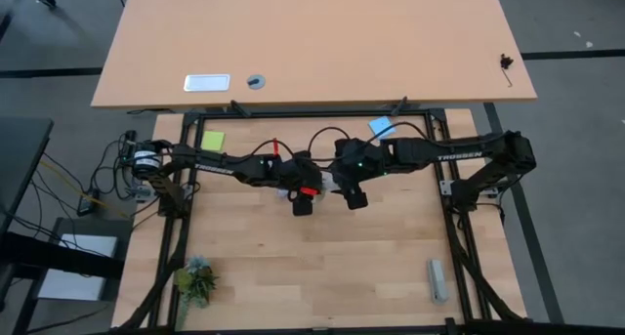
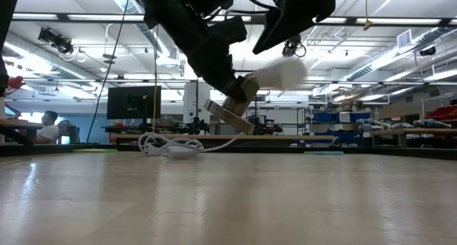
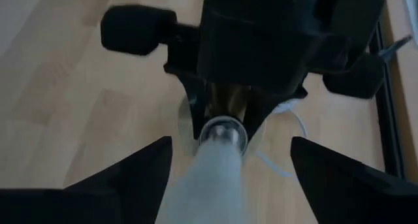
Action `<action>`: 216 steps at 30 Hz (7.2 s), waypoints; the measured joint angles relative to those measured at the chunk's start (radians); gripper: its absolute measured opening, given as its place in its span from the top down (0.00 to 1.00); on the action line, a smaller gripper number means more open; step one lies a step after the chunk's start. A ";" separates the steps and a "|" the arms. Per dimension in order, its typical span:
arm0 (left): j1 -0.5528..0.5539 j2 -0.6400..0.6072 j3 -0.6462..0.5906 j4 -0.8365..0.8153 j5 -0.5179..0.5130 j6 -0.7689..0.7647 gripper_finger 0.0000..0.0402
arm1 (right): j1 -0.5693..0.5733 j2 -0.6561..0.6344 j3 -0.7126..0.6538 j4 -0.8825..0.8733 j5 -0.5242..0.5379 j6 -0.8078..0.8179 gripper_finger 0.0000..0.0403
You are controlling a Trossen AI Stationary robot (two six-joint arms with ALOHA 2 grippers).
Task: Screw lightbulb
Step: Remove the light bulb from the lamp
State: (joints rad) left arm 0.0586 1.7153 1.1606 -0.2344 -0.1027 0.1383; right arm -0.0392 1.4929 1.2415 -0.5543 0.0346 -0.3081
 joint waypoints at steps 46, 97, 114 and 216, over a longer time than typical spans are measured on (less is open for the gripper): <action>0.024 0.029 -0.365 0.690 0.040 -0.098 0.60 | -0.122 -0.016 -0.266 -0.011 0.078 0.346 0.98; 0.024 0.054 -0.356 0.777 -0.046 -0.137 0.29 | -0.236 -0.228 -0.393 -0.605 0.093 0.718 0.68; 0.024 0.053 -0.356 0.760 -0.045 -0.139 0.29 | -0.401 0.035 -0.408 -0.670 0.146 0.368 0.44; 0.027 -0.140 -0.364 0.541 -0.106 -0.089 0.30 | -0.362 0.327 -0.296 0.451 -0.435 0.933 0.69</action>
State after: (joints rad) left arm 0.0853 1.5753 0.7963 0.3068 -0.2085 0.0490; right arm -0.4015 1.8204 0.9455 -0.1030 -0.4002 0.6248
